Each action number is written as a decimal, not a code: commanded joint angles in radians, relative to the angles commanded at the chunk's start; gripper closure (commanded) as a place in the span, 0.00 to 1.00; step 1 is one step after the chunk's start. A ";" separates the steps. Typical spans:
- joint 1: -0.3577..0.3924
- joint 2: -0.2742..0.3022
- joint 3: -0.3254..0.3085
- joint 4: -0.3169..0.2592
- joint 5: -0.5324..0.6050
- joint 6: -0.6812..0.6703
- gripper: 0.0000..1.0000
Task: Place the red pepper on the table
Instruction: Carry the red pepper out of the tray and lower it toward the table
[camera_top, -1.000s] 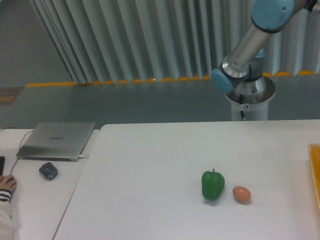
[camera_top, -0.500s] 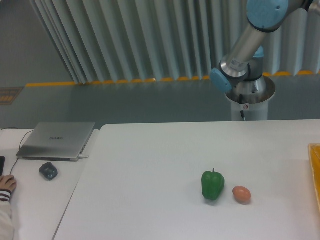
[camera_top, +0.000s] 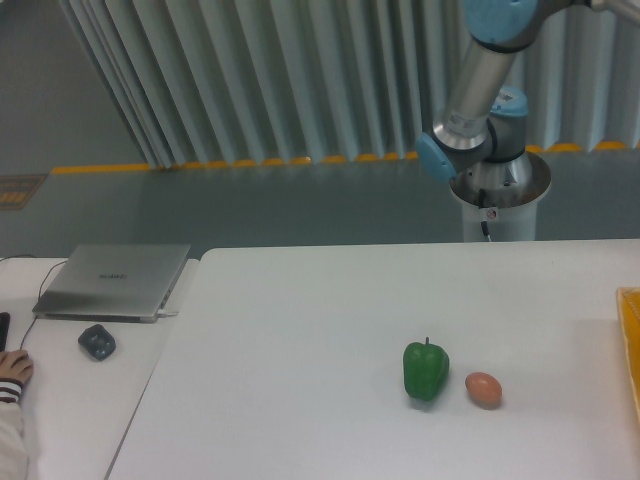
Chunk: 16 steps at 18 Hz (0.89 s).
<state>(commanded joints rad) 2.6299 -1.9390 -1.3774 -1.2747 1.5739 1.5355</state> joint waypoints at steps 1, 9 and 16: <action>-0.026 0.008 -0.003 -0.008 -0.002 0.000 0.44; -0.108 0.031 -0.044 -0.026 -0.187 -0.187 0.44; -0.223 0.015 -0.144 0.001 -0.021 -0.284 0.44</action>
<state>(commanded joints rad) 2.4072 -1.9235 -1.5217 -1.2733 1.5531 1.2518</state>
